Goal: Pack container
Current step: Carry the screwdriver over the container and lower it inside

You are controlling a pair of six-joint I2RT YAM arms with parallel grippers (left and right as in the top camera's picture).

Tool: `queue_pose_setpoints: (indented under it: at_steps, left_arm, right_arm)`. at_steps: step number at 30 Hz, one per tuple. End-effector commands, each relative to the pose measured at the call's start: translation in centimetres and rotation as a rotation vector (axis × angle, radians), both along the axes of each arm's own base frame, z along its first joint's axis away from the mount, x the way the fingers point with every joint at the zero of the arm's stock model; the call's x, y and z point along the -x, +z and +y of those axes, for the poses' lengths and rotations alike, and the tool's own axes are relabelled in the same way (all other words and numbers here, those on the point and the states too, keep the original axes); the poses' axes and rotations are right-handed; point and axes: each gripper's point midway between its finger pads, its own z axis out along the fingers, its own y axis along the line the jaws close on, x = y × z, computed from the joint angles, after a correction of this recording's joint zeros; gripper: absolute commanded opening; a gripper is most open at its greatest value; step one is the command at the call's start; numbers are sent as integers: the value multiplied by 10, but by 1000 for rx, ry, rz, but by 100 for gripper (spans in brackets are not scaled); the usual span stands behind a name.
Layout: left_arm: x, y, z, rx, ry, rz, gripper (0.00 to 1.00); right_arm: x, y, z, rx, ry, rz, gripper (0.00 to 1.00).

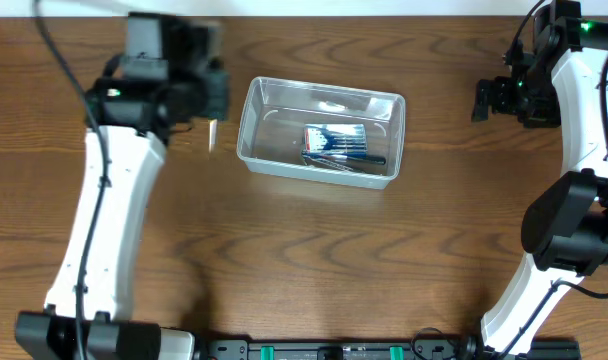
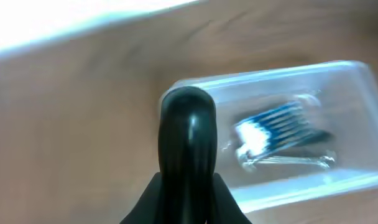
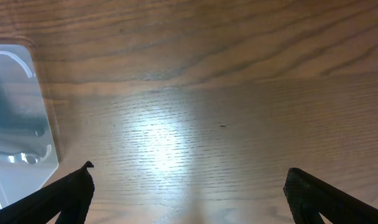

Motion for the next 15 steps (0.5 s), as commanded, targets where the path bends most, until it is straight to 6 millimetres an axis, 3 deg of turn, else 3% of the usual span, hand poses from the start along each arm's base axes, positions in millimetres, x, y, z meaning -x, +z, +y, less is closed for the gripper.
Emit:
queue_pose_setpoints:
  at_steps: [1, 4, 7, 15]
  left_arm:
    - [9, 14, -60, -210, -451, -209, 6]
    - [8, 15, -96, -313, -642, -334, 5]
    - [-1, -2, -116, -362, -733, -360, 6]
    - [-17, -103, -140, -376, -818, -156, 6]
  right_arm:
    - [1, -1, -4, 4, 8, 5, 99]
    - [1, -1, -4, 4, 8, 6, 99]
    - [2, -1, -4, 4, 8, 8, 99]
    - [2, -1, -4, 4, 8, 9, 99]
